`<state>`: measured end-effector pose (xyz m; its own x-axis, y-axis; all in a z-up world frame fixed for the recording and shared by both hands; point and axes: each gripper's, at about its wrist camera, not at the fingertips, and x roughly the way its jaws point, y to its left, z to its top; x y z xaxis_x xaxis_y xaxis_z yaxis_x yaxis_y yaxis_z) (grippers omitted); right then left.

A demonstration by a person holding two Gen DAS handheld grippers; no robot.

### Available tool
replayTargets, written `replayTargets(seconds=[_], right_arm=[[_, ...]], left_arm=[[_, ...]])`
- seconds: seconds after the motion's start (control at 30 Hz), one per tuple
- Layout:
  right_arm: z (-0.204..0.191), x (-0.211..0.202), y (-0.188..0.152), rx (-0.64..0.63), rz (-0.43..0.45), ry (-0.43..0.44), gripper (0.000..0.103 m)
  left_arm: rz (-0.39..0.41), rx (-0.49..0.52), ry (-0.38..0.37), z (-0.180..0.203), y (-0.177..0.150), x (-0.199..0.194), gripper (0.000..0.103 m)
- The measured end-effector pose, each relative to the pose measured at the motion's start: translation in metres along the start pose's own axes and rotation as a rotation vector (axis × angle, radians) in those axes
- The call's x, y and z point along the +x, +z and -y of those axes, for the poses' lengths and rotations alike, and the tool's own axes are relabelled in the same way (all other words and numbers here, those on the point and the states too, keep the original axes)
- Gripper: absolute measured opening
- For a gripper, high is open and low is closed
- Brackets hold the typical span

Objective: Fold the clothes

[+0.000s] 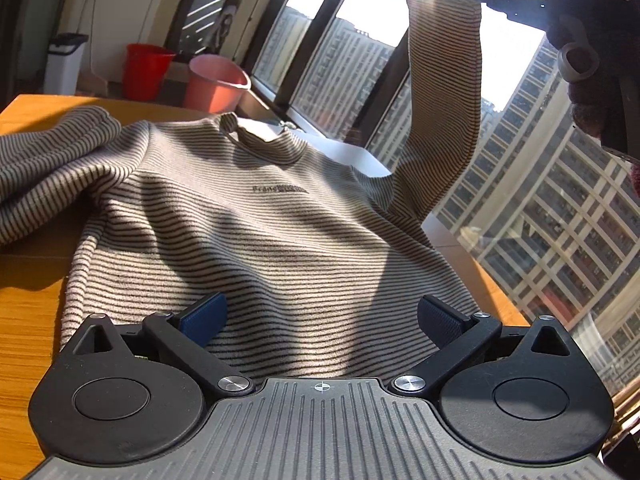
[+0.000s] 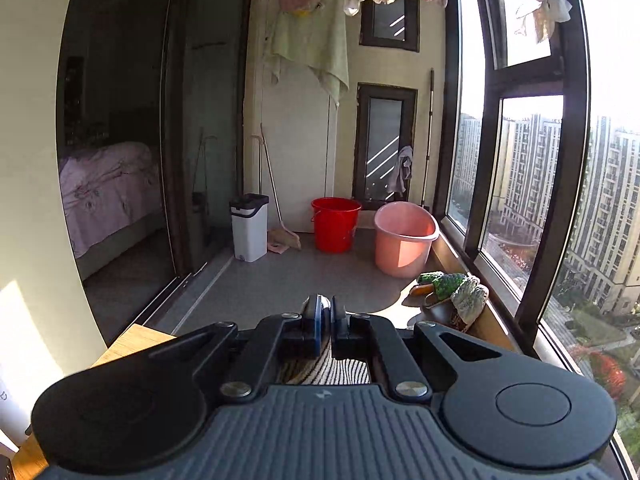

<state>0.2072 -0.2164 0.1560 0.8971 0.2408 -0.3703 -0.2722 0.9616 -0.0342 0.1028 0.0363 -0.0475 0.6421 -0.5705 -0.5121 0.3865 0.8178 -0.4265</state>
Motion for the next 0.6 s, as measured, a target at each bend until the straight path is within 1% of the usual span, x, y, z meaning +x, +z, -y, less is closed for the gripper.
replayTargets(seconds=[0.17, 0.37, 0.53, 0.6], right_arm=[[-0.036, 0.02, 0.003, -0.059, -0.006, 0.056, 0.004], [-0.06, 0.03, 0.002, -0.072, -0.007, 0.119, 0.004], [-0.062, 0.031, -0.005, -0.089, -0.024, 0.125, 0.007], [-0.05, 0.034, -0.019, -0.056, -0.057, 0.111, 0.009]], left_arm=[[0.003, -0.01, -0.009, -0.001, -0.001, 0.0, 0.103], [0.005, -0.018, -0.016, -0.003, -0.001, 0.0, 0.103], [0.007, -0.021, -0.019, -0.002, -0.002, 0.001, 0.103], [0.007, -0.022, -0.019, -0.002, -0.001, 0.001, 0.103]])
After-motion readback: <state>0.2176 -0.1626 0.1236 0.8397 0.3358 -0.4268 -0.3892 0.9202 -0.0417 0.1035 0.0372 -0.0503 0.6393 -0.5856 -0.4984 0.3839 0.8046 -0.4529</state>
